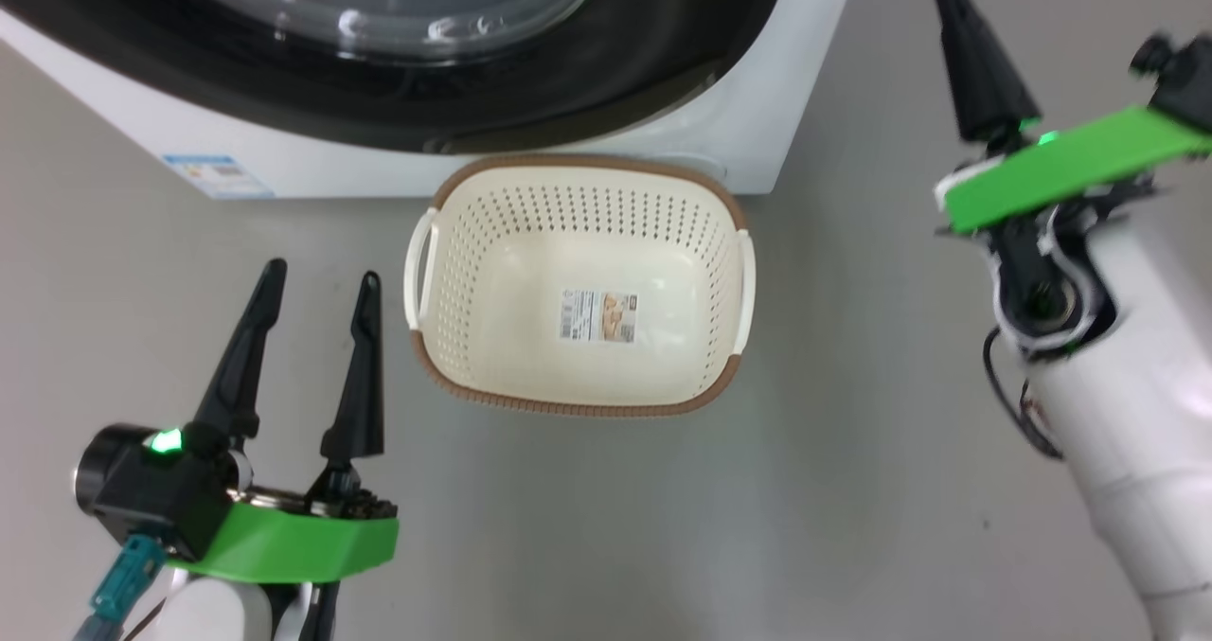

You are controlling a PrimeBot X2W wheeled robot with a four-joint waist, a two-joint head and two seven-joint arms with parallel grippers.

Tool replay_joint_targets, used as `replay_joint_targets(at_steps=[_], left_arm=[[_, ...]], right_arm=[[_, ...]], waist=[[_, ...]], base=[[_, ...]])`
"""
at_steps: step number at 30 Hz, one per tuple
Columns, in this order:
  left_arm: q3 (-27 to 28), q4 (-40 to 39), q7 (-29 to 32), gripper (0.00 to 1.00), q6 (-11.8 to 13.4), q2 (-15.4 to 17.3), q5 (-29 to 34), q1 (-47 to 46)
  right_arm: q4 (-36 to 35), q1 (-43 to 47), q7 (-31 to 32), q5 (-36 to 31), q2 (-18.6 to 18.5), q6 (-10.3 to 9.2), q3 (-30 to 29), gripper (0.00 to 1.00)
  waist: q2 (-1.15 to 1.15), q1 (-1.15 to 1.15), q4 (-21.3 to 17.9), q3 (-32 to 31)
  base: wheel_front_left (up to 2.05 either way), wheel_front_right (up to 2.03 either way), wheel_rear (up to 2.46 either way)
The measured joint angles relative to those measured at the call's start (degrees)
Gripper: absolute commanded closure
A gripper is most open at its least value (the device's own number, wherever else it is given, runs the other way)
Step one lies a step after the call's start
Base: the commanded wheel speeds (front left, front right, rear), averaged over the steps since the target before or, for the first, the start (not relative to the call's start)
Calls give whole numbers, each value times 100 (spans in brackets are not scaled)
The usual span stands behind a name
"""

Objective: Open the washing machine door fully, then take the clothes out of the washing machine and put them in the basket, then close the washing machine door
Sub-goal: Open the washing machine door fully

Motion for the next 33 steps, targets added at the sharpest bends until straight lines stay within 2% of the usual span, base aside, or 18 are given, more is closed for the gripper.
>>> replay_joint_targets(at_steps=[3, 8, 9, 11, 17, 33], left_arm=[[-23, -25, -1, 0, 0, -4, -15, -81], [-47, -34, -2, 0, 0, -8, -44, -129], [-60, -34, -15, 0, 0, -9, -46, -161], [-69, -34, -15, 0, 0, -10, -56, -199], [-125, -41, -15, 0, 0, -15, -86, -336], [-298, -66, -15, 0, 0, -20, -85, -471]], right_arm=[[92, -342, 255, 514, -100, 0, 76, 100], [223, -798, 566, 994, -183, 0, 172, 100], [261, -1021, 756, 1285, -201, 0, 183, 100], [283, -1127, 845, 1405, -208, 0, 183, 100], [444, -1688, 1621, 2270, -186, 0, 171, 100], [905, -2427, 2648, 2897, -224, -1, 196, 100]], waist=[[0, 0, 67, 156], [0, 0, 151, 359], [0, 0, 193, 454], [0, 0, 214, 498], [0, 0, 333, 732], [0, 0, 520, 1013]], base=[[0, 0, 0], [0, 0, 0], [0, 0, 0], [0, 0, 0], [0, 0, 0], [0, 0, 0]])
